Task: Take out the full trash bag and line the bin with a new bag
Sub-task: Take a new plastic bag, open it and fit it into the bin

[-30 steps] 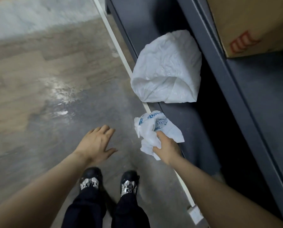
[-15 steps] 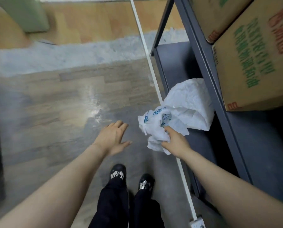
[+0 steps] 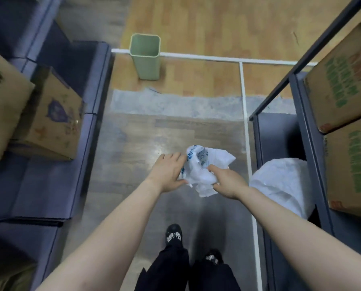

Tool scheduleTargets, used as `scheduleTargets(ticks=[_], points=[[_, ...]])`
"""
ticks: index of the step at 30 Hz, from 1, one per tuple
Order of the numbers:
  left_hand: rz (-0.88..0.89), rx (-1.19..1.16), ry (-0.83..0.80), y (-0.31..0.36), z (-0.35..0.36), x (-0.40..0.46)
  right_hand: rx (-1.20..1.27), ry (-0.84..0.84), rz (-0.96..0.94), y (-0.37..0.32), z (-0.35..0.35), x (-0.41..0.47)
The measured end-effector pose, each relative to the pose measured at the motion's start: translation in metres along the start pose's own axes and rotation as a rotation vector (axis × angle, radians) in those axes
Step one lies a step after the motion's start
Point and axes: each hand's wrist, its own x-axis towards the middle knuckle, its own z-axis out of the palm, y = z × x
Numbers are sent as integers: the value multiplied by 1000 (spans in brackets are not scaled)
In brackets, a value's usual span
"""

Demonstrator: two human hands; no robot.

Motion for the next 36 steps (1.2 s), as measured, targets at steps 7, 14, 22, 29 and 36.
scheduleTargets(ticks=[7,14,22,29,36], points=[[-40,-2,96,-42,-74,24,-104,61,-153,-45,-86,44],[-144,60,102,-70,-153,107,-187,71,-267,-50,-196,118],[-395,-101,146,-104,-217,205,-271,196,-415,-42,-333,201],[-447,-120,188,-192,-256,264,-386,217,-515,-89,-403,302],[-475,4,157,-288,-330,320,-392,254,-541,-143,-473,395]])
